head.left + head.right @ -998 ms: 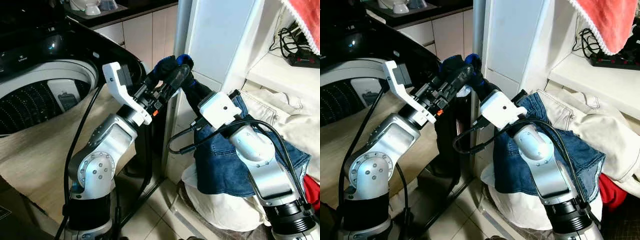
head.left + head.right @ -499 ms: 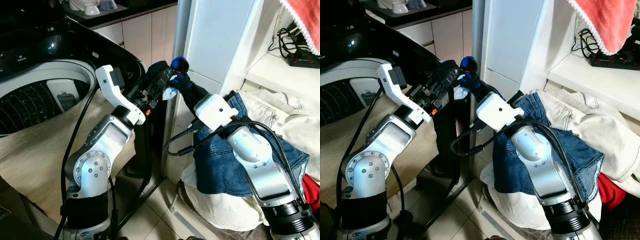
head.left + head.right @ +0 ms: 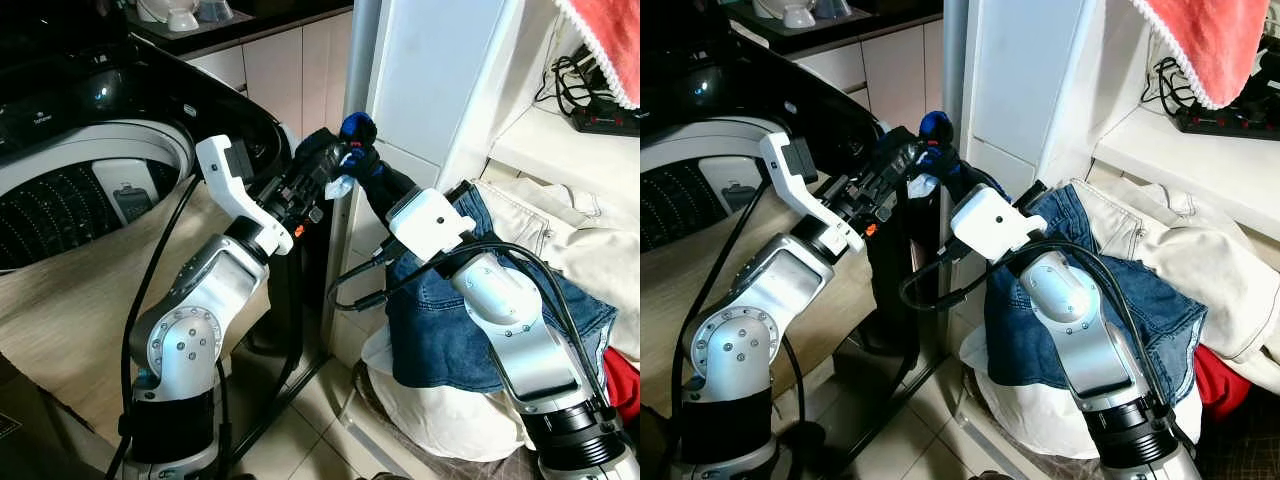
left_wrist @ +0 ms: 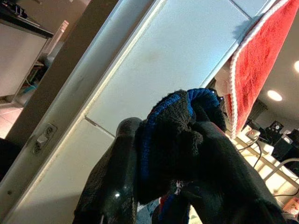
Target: Clothes washing
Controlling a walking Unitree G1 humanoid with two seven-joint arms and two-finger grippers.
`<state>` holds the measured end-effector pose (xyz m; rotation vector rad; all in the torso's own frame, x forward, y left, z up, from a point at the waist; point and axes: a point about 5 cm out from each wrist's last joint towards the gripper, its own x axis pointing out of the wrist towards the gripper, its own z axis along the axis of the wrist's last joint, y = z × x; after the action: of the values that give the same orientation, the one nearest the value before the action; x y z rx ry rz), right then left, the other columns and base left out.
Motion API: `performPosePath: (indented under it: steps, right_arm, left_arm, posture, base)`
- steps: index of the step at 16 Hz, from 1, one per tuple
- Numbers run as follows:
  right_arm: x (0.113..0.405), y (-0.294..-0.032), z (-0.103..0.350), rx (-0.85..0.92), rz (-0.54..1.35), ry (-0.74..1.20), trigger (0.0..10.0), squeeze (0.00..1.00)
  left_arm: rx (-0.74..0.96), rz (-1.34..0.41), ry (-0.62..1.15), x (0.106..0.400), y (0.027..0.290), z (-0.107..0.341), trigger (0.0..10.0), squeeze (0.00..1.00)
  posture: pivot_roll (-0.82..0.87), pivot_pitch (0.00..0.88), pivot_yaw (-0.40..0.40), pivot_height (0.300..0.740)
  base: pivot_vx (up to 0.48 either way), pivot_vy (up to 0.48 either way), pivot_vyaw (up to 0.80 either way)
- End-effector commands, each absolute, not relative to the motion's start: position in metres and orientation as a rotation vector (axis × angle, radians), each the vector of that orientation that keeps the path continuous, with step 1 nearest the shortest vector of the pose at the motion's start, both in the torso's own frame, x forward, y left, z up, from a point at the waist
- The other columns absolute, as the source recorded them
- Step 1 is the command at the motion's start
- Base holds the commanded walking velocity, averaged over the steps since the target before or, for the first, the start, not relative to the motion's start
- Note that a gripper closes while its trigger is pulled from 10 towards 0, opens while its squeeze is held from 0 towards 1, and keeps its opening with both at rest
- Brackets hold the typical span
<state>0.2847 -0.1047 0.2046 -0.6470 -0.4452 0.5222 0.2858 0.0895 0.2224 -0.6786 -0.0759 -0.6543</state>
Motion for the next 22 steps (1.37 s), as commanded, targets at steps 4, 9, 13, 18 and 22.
performPosePath:
  steps: [4, 9, 13, 18, 22]
  right_arm:
    - [0.285, -0.103, 0.21, -0.648, 0.514, -0.477, 1.3, 0.0]
    - [0.284, -0.1, 0.211, -0.573, 0.549, -0.474, 10.0, 1.0]
    - [0.283, -0.095, 0.211, -0.504, 0.606, -0.443, 10.0, 1.0]
    - [0.274, -0.079, 0.21, -0.491, 0.743, -0.42, 10.0, 0.0]
    - [0.266, -0.066, 0.215, -0.405, 0.879, -0.363, 10.0, 0.0]
  left_arm:
    - [-0.68, -0.682, -0.108, 0.282, 0.087, 0.23, 0.0, 0.0]
    - [-0.726, -0.64, -0.197, 0.293, 0.097, 0.248, 0.0, 0.0]
    - [-0.675, -0.553, -0.315, 0.31, 0.116, 0.276, 0.0, 0.0]
    - [0.056, -0.119, -0.414, 0.351, 0.197, 0.31, 0.0, 0.0]
    - [0.488, -0.017, -0.172, 0.38, 0.233, 0.265, 10.0, 0.0]
  posture:
    - [-0.04, 0.0, -0.003, 0.74]
    - [-0.03, 0.0, -0.006, 0.74]
    - [-0.03, 0.0, 0.0, 0.74]
    - [-0.02, 0.0, -0.004, 0.74]
    - [-0.03, 0.0, -0.006, 0.74]
  base:
    - [0.0, 0.0, 0.0]
    - [0.0, 0.0, 0.0]
    - [0.0, 0.0, 0.0]
    - [0.0, 0.0, 0.0]
    - [0.0, 0.0, 0.0]
